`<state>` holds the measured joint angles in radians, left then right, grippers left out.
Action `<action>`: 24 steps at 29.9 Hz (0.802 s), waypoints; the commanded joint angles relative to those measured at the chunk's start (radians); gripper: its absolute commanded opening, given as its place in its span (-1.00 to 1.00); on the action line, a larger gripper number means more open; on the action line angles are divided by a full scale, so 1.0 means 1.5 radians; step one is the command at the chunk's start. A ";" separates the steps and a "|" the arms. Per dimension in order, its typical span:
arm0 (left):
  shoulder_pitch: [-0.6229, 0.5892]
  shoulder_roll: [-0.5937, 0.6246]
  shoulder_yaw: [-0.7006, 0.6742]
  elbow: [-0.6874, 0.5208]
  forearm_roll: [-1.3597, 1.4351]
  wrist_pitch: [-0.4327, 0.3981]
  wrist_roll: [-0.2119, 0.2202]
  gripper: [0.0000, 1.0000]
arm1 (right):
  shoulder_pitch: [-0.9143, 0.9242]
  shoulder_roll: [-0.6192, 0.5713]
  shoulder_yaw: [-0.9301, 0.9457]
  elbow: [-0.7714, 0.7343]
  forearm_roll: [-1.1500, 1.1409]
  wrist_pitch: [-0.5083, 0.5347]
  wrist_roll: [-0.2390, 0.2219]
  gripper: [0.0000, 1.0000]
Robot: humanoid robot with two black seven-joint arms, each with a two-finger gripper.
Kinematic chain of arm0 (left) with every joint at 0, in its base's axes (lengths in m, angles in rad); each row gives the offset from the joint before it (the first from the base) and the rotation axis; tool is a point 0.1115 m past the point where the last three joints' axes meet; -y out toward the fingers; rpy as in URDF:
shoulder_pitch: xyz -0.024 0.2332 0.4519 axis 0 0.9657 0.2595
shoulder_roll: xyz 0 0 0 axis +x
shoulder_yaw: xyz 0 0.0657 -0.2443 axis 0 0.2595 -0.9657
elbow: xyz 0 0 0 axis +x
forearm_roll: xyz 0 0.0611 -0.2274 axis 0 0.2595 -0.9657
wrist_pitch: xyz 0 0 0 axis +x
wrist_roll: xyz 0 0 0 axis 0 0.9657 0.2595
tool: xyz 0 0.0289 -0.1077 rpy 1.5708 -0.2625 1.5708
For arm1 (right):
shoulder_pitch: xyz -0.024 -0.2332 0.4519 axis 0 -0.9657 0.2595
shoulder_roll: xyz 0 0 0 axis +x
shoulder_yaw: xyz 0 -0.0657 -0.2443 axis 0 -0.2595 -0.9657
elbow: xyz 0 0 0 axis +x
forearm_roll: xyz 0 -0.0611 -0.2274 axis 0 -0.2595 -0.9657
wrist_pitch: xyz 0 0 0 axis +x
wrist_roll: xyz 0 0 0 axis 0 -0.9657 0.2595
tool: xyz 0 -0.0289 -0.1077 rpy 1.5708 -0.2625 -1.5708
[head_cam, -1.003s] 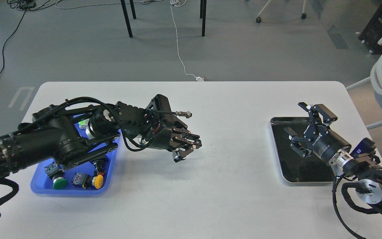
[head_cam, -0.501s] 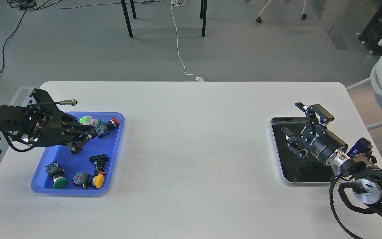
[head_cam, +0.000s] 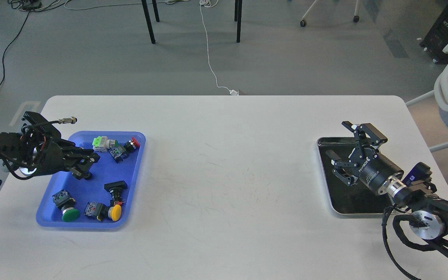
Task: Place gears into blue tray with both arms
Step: 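Carry the gear into the blue tray and release it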
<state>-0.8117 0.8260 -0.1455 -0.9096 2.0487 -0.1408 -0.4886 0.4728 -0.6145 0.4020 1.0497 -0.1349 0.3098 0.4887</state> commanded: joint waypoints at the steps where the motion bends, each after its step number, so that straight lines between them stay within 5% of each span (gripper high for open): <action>1: 0.000 -0.019 0.000 0.038 -0.003 0.002 0.000 -0.61 | 0.000 0.000 0.001 0.001 0.001 0.000 0.000 0.93; 9: 0.021 -0.028 -0.009 0.066 -0.004 0.013 0.000 -0.48 | -0.001 -0.001 0.001 0.002 0.001 0.000 0.000 0.93; 16: 0.035 -0.029 -0.024 0.073 -0.017 0.017 0.000 0.44 | -0.002 0.001 0.001 0.001 0.001 0.000 0.000 0.93; 24: 0.027 -0.002 -0.052 0.058 -0.102 0.016 0.000 0.68 | -0.001 0.001 0.002 0.001 0.000 0.000 0.000 0.93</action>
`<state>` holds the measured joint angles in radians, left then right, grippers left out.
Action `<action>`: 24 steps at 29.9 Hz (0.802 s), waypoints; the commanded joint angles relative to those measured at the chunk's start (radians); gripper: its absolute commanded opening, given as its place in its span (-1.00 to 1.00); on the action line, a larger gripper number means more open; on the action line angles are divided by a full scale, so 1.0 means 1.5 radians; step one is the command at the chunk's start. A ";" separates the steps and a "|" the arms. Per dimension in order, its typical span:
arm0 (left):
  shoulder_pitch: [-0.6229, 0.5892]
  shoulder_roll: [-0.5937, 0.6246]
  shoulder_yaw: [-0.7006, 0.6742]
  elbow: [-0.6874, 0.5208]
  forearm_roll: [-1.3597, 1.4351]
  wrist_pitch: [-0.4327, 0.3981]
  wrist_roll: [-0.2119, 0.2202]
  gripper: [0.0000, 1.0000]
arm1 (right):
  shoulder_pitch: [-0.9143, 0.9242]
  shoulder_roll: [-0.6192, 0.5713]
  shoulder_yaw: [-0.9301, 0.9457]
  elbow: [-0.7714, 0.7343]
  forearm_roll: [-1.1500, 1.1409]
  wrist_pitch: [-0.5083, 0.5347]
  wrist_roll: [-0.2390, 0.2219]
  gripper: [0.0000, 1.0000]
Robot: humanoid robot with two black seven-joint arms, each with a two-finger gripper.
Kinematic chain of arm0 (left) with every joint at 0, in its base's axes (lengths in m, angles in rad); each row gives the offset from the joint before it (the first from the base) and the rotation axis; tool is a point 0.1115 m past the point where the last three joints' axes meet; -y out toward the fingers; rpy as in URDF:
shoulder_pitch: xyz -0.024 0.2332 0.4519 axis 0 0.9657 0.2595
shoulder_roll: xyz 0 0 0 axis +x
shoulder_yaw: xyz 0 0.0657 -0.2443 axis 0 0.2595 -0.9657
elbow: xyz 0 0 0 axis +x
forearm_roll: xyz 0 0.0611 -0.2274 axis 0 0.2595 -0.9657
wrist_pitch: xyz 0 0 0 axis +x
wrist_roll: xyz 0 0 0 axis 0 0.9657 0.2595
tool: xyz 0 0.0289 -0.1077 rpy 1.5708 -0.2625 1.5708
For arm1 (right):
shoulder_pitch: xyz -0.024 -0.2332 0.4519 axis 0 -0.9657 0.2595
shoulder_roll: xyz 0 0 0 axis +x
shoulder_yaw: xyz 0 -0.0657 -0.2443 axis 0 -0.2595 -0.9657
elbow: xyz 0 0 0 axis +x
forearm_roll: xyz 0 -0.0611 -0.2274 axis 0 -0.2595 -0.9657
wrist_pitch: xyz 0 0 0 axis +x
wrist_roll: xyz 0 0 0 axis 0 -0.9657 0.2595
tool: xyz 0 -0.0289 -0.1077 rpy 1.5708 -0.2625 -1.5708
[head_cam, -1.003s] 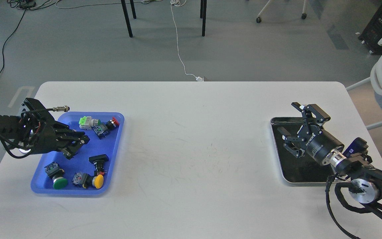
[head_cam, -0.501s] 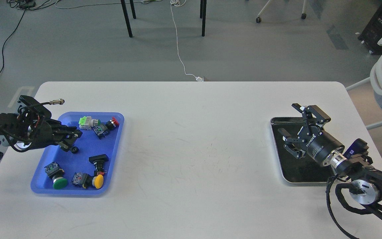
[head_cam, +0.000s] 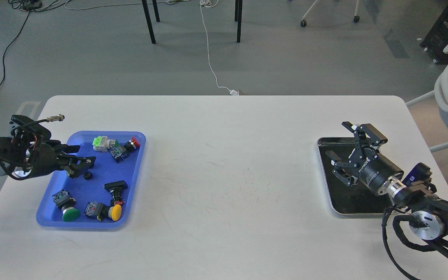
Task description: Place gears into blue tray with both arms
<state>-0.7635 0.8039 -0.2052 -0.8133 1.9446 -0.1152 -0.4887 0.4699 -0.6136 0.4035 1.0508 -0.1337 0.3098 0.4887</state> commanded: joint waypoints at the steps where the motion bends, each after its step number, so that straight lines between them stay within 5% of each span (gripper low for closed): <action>1: -0.007 0.016 -0.020 -0.015 -0.048 -0.001 0.000 0.71 | 0.001 0.000 0.001 0.000 0.000 0.000 0.000 0.93; 6: 0.002 0.037 -0.098 -0.119 -0.239 -0.006 0.000 0.81 | 0.006 0.000 0.003 -0.002 0.000 -0.001 0.000 0.93; 12: 0.081 0.015 -0.165 -0.274 -0.685 0.000 0.000 0.96 | 0.009 0.005 0.003 -0.003 0.000 -0.003 0.000 0.95; 24: 0.394 -0.232 -0.528 -0.284 -0.800 -0.011 0.000 0.96 | 0.010 0.007 0.031 -0.003 0.002 -0.034 0.000 0.98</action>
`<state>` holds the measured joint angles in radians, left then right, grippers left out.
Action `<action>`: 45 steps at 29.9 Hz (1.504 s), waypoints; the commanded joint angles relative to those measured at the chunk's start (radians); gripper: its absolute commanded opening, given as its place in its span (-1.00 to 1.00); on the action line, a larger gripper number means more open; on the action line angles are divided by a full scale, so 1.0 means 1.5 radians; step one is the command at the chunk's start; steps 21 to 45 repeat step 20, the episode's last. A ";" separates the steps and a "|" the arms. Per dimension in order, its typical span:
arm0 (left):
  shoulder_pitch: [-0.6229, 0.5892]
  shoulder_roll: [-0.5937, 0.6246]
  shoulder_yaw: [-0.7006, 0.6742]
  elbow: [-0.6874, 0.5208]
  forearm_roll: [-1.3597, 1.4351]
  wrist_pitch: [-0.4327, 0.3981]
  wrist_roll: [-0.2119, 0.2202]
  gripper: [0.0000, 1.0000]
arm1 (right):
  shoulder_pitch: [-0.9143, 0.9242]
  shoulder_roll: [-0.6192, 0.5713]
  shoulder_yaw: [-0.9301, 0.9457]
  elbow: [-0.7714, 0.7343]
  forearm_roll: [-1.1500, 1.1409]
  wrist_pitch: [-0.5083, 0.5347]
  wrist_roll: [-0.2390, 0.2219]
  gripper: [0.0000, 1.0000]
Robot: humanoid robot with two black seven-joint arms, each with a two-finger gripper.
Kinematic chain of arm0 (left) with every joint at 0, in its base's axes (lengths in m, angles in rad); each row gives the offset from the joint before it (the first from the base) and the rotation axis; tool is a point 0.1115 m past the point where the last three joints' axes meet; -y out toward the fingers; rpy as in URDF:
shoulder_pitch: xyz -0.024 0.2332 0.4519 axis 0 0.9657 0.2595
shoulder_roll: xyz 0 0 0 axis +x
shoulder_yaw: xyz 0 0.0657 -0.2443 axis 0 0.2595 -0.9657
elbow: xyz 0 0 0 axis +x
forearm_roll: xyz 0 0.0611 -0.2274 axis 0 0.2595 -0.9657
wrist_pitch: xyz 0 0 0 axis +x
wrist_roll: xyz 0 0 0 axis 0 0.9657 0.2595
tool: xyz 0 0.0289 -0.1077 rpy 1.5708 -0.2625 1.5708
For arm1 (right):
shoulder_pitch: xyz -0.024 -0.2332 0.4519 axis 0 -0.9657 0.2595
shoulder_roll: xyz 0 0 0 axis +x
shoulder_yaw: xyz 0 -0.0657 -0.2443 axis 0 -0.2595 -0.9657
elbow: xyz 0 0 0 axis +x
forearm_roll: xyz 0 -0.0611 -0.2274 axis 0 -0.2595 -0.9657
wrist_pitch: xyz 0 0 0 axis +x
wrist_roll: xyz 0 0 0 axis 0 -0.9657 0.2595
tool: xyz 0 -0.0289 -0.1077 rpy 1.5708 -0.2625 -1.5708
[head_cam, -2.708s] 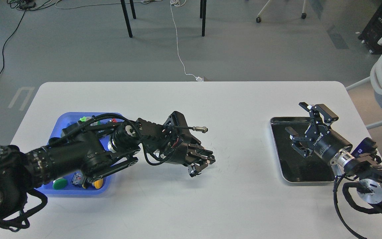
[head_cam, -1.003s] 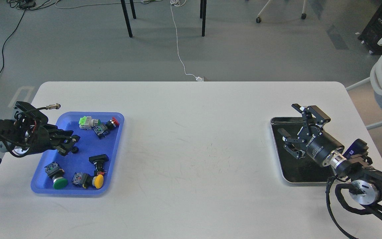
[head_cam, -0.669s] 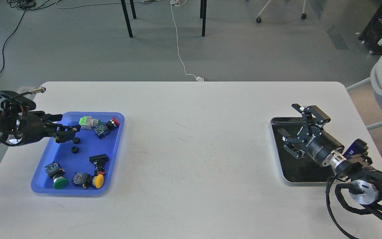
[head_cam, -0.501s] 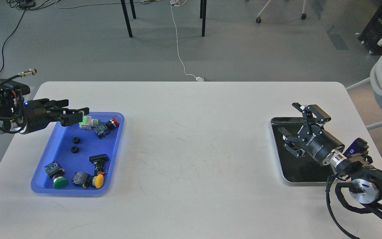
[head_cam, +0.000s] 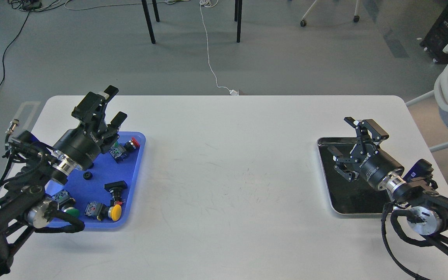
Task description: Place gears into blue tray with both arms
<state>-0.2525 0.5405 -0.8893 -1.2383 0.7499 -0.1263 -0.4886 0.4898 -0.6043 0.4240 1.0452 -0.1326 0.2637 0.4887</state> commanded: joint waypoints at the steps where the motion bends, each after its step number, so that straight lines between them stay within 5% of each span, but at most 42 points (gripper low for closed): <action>1: 0.067 -0.073 -0.090 0.000 -0.004 -0.004 0.000 0.96 | -0.003 0.000 0.013 0.003 0.001 -0.003 0.000 0.98; 12: 0.104 -0.134 -0.150 0.003 -0.006 -0.089 0.012 0.96 | -0.002 0.009 0.014 0.006 0.003 0.011 0.000 0.98; 45: 0.108 -0.140 -0.157 0.005 -0.006 -0.091 0.020 0.96 | -0.007 0.011 0.023 0.006 0.001 0.021 0.000 0.98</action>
